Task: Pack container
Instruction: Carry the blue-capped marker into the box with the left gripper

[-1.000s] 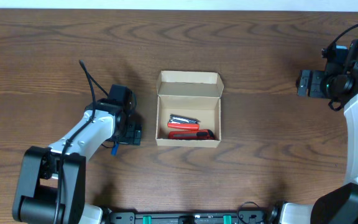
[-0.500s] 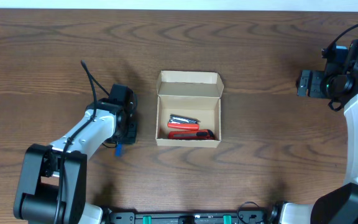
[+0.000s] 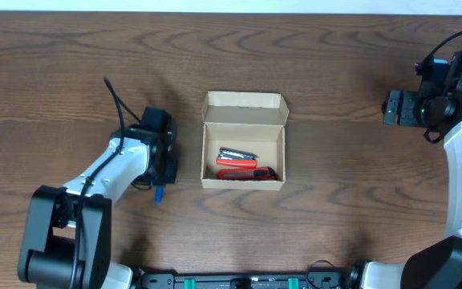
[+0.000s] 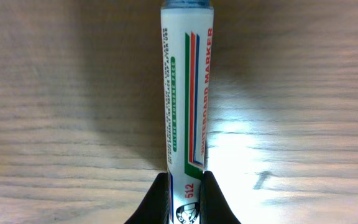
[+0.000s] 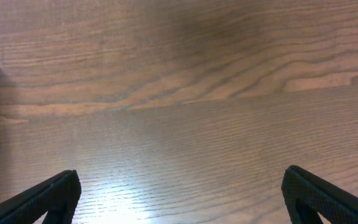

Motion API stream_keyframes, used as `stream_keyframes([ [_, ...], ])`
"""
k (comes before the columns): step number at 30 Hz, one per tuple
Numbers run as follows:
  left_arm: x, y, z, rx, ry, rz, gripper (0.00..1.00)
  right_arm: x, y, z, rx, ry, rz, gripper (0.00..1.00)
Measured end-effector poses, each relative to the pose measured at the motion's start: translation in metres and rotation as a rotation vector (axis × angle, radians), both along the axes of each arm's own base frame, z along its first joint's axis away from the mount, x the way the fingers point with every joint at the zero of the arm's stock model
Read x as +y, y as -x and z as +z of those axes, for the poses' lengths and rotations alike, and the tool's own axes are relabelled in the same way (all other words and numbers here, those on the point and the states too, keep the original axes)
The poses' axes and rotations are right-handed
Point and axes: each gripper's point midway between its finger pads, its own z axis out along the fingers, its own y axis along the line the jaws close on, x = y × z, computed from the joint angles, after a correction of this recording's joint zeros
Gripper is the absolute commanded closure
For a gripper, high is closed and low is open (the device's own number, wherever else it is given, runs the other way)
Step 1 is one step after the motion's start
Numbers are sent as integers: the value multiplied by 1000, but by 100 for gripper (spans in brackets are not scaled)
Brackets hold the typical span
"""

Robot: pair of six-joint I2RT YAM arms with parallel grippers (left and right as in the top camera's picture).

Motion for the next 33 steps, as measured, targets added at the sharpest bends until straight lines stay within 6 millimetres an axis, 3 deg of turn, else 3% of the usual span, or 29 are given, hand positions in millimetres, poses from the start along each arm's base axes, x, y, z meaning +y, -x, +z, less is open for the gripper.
stream_keyframes([
  [4,-19,-32,46,-111,86,-55,94,0,0,0,0,0,0,1],
  [8,-44,-61,119,-282,158,-201,94,0,0,0,0,0,0,1],
  [11,-75,-64,167,-376,192,-402,94,0,0,0,0,0,-1,1],
  [12,-79,-63,170,-384,193,-430,94,0,0,0,0,-1,-1,1],
  [14,-112,-48,189,-413,214,-676,94,0,0,0,0,-1,-2,1],
  [19,-168,2,188,-413,220,-1231,94,0,0,0,0,-1,-2,1],
  [22,-189,21,188,-439,217,-1454,94,0,0,0,0,-1,-2,1],
  [27,-199,27,177,-427,215,-1590,94,0,0,0,2,-2,-2,1],
  [33,-208,16,141,-345,215,-1630,94,0,1,-1,4,-3,-2,1],
])
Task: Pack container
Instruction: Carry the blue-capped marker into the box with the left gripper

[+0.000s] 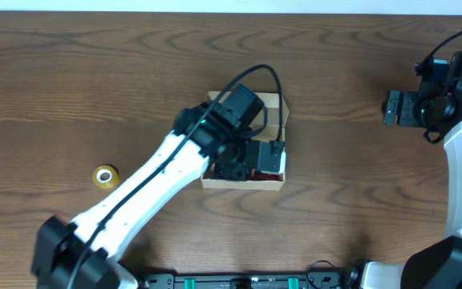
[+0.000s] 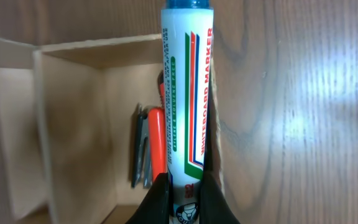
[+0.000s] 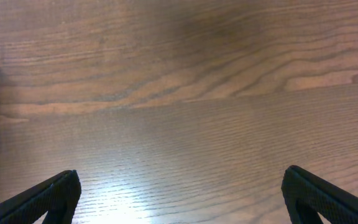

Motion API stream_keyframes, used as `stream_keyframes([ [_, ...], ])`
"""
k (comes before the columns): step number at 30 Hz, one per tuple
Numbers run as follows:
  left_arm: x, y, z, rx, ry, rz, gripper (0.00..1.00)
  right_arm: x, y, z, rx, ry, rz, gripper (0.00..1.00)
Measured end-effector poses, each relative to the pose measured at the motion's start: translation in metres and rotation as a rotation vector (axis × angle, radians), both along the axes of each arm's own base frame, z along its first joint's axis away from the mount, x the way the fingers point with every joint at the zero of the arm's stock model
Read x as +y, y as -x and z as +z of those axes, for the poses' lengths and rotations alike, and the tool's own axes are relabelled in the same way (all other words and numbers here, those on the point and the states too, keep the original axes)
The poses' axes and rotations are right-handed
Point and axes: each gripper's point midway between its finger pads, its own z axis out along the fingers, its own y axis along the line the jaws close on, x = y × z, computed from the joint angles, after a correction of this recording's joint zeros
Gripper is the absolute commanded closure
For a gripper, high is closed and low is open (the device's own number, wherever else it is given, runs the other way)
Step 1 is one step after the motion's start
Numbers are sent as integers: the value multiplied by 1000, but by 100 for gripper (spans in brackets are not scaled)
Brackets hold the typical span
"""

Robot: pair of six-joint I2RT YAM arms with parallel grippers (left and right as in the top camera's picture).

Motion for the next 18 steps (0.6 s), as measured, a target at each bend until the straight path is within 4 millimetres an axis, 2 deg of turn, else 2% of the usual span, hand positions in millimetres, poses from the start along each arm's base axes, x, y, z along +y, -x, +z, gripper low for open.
stream_keyframes([
  [6,-10,-19,-39,31,-29,5,94,1,2,-1,11,-4,0,1],
  [10,-2,-35,-56,58,-41,65,94,1,3,-2,14,-5,0,1],
  [18,27,-61,-60,93,-22,190,94,1,3,-2,14,-4,0,1],
])
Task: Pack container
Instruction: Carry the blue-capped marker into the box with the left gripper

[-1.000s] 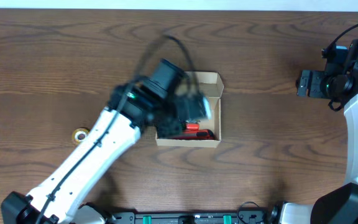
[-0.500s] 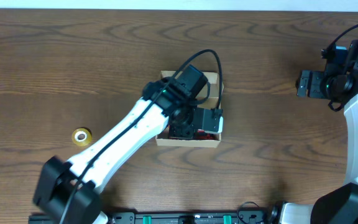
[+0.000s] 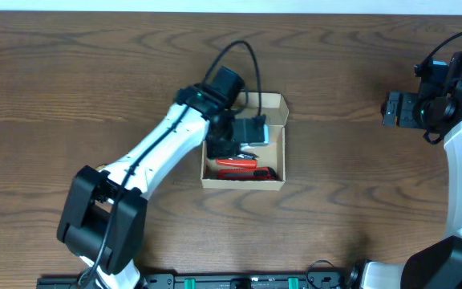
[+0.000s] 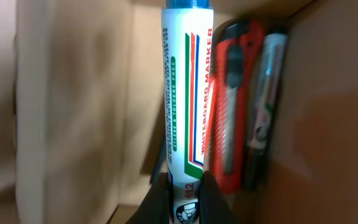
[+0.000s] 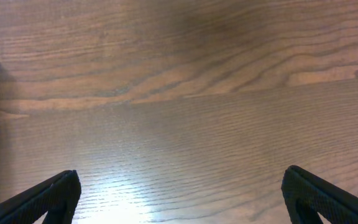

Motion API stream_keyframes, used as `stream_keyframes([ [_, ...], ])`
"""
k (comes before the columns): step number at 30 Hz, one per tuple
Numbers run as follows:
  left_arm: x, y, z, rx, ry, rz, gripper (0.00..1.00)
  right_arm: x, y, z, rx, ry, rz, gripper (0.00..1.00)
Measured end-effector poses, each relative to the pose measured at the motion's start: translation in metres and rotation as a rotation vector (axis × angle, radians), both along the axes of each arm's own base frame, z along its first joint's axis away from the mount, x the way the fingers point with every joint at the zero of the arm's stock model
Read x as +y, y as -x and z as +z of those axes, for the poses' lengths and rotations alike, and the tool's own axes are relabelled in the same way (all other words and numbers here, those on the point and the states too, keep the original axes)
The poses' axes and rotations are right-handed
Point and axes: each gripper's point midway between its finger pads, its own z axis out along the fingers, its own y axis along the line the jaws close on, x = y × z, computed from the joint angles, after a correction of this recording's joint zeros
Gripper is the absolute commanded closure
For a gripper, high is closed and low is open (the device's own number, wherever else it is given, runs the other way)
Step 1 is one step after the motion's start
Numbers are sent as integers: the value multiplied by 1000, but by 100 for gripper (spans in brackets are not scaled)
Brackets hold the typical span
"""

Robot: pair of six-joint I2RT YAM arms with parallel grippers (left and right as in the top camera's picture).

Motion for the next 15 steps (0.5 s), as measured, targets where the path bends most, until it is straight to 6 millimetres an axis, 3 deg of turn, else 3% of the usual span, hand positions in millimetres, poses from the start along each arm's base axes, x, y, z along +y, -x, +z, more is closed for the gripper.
stream_keyframes([
  [5,2,-1,0,4,3,7,94,0,0,0,0,0,0,1],
  [14,-20,18,-15,57,3,-57,94,0,0,0,0,0,0,1],
  [15,-22,20,-18,63,-1,-65,86,0,0,0,0,0,0,1],
])
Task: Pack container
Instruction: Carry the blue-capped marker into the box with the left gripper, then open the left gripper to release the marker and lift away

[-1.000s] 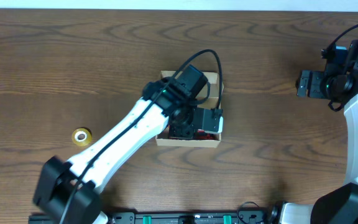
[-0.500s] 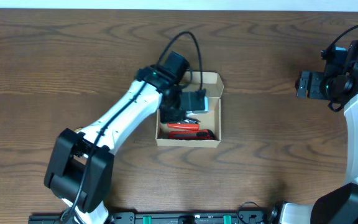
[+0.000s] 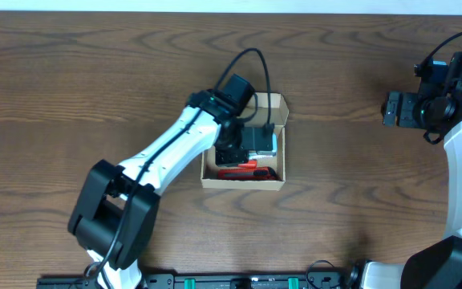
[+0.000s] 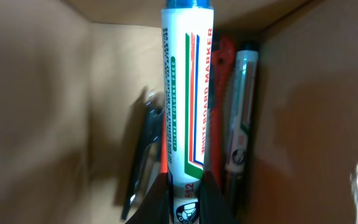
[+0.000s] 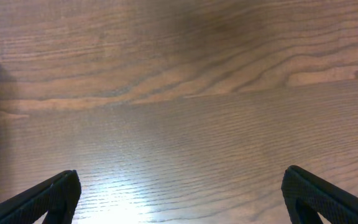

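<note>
The open cardboard box [image 3: 243, 184] stands mid-table. My left gripper [image 3: 249, 143] reaches down into it, shut on a white whiteboard marker [image 4: 187, 93] with a blue cap. The left gripper's [image 4: 187, 188] fingers clamp the marker's lower end. Under and beside the marker lie a red utility knife [image 4: 224, 56], a dark marker [image 4: 241, 124] and a metal tool [image 4: 143, 162]. My right gripper [image 3: 393, 108] hovers at the table's far right, away from the box. The right gripper [image 5: 180, 193] is open over bare wood.
The box's upright back flap [image 3: 244, 99] and its walls [image 4: 303, 124] close in around the left gripper. Brown wooden table [image 3: 351, 185] stretches on all sides. The left arm's black cable [image 3: 251, 60] loops over the box's back.
The left gripper, still shut on the marker, has shifted a little to the right inside the box, and now sits over the metal tool and knife. The right arm has not moved.
The left gripper was shut on the whiteboard marker on the table left of the box. Then it held the marker over the box's front edge, then inside the box by its left wall, and now among the packed items. The right gripper stayed open throughout.
</note>
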Motion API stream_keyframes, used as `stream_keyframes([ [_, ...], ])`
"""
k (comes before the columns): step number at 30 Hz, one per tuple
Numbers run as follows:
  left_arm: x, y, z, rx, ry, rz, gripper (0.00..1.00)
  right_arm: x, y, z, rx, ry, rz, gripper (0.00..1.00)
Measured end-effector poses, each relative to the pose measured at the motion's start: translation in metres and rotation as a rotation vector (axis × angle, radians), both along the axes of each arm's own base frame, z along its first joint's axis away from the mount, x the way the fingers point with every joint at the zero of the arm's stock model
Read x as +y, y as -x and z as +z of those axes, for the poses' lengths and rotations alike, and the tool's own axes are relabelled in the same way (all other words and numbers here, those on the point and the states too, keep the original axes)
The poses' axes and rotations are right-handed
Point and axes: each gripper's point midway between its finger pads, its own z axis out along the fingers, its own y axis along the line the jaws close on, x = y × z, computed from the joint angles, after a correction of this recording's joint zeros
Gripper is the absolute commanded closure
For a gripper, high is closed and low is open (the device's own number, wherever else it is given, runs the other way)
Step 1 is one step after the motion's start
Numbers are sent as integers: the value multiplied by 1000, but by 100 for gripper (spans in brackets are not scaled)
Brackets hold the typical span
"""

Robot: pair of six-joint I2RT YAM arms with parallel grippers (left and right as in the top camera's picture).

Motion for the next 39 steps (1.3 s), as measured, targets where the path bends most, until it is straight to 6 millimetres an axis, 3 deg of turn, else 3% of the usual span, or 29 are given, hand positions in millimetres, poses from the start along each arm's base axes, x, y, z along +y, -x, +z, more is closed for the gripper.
stream_keyframes([
  [1,-2,2,-3,8,-5,-8,70,0,0,0,0,0,0,1],
  [2,-3,4,-5,13,-7,-11,66,0,0,0,0,0,0,1],
  [4,-5,6,-10,28,-12,-11,67,0,0,0,1,0,0,1],
  [5,-5,6,-11,33,-13,-7,62,0,0,0,1,0,0,1],
  [7,-4,7,-12,39,-16,4,34,0,0,0,1,0,0,1],
  [9,-4,6,-12,41,-16,7,41,0,0,0,1,0,0,1],
  [12,-4,7,-12,41,-17,9,43,0,0,0,1,0,0,1],
  [21,3,6,-12,45,-59,49,39,0,0,0,1,0,0,1],
  [22,4,5,-11,46,-65,62,36,0,0,0,1,0,0,1],
  [26,9,-1,15,37,-101,153,2,0,0,0,1,0,0,1],
  [29,15,-11,50,-6,-120,274,5,0,0,0,0,-1,0,1],
  [33,38,-25,102,-68,-149,464,5,0,0,0,1,0,0,1],
  [35,74,-36,132,-93,-176,641,5,0,0,0,1,0,0,1],
  [37,104,-44,140,-92,-200,777,5,0,0,0,1,-1,0,1],
  [39,147,-51,144,-75,-232,964,5,0,0,0,1,-1,0,1],
])
